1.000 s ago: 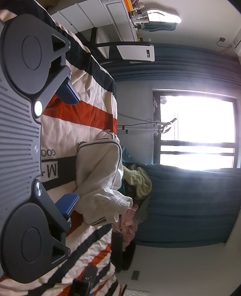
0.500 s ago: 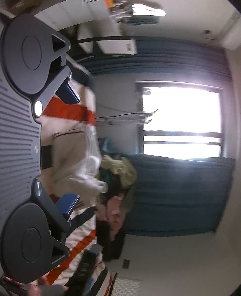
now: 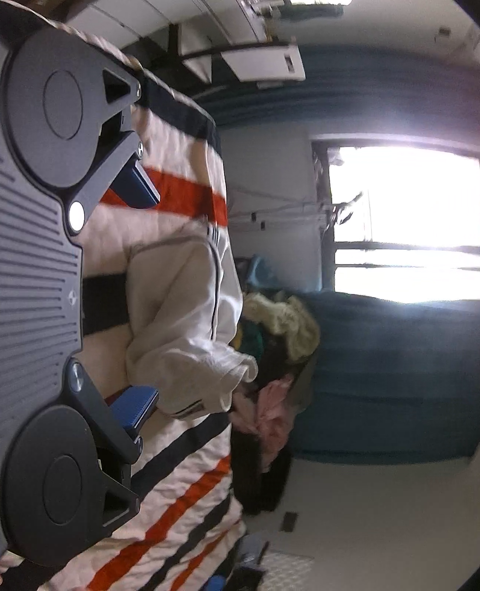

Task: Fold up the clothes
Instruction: 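Grasp the ribbed cuff of the white sweatpants with the left gripper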

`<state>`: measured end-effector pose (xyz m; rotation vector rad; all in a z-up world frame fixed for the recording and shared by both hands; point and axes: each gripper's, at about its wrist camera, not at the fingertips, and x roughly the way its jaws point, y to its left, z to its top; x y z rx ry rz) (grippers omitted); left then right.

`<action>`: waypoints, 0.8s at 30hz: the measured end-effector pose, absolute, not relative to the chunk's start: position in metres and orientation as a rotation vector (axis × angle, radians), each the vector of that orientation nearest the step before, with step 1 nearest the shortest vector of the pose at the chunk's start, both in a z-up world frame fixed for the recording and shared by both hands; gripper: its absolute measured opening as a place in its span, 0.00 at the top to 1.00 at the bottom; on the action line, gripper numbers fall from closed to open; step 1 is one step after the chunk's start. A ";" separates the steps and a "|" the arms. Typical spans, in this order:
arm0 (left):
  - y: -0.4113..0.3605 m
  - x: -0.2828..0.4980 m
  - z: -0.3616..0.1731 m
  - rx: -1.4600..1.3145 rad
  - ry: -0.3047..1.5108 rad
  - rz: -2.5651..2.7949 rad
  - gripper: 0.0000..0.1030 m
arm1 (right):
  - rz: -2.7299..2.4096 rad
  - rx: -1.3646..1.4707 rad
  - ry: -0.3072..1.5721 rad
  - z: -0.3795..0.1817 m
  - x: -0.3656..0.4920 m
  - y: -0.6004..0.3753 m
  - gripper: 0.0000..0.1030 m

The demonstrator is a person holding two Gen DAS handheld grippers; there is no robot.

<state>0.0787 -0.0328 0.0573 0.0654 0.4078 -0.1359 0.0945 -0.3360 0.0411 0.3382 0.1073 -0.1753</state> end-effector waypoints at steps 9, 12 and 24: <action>-0.101 0.262 0.036 0.101 0.410 -0.184 0.01 | -0.251 0.369 0.239 -0.022 0.133 -0.358 0.01; -0.118 0.326 0.035 0.079 0.410 -0.204 0.02 | -0.274 0.350 0.249 -0.034 0.150 -0.361 0.01; -0.198 0.481 0.002 0.133 0.591 -0.274 0.29 | -0.292 0.337 0.331 -0.086 0.210 -0.362 0.01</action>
